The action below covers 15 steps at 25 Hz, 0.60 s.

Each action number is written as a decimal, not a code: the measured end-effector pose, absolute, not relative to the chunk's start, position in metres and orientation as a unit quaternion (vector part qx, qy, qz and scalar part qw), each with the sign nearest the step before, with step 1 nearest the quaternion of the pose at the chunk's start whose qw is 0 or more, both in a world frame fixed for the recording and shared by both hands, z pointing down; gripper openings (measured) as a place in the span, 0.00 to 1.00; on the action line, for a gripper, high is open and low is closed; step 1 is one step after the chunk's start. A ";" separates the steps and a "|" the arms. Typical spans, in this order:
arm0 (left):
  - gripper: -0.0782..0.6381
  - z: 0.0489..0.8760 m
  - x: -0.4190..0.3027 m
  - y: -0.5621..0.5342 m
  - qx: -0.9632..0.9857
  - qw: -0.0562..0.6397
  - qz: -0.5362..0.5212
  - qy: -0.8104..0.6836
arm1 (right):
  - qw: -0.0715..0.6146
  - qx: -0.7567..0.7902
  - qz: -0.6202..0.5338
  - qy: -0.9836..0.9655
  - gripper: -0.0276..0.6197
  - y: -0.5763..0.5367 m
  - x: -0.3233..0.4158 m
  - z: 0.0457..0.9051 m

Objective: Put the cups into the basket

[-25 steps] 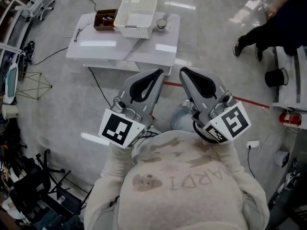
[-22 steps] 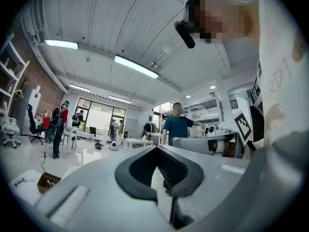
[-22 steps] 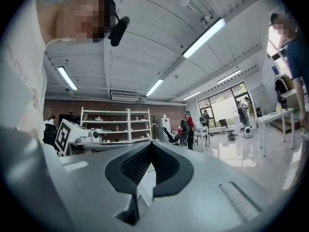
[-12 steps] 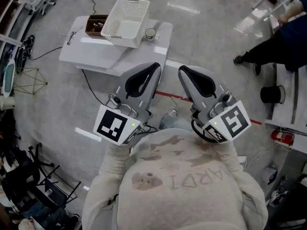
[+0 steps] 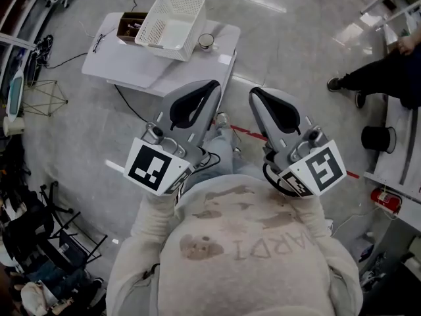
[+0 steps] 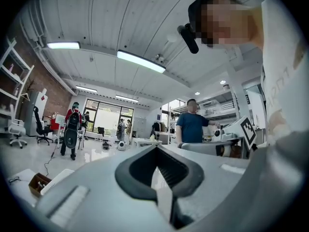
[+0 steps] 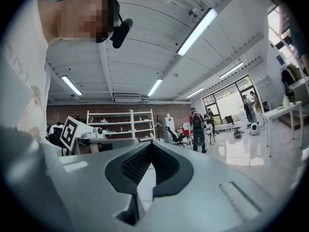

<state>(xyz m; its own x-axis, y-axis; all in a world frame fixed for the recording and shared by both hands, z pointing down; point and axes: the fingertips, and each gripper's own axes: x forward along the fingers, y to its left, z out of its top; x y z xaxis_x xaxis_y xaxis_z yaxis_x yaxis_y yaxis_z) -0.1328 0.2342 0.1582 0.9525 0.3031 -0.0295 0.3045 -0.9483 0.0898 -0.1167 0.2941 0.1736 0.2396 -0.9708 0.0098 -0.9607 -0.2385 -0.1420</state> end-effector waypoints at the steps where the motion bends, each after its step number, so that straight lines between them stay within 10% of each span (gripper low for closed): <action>1: 0.11 0.161 -0.127 0.233 0.987 0.046 -0.006 0.156 | 0.052 -0.787 -0.048 0.613 0.09 0.293 -0.113 0.175; 15: 0.11 0.169 -0.027 0.205 0.987 0.032 -0.006 0.159 | 0.036 -0.784 -0.059 0.617 0.09 0.256 -0.009 0.179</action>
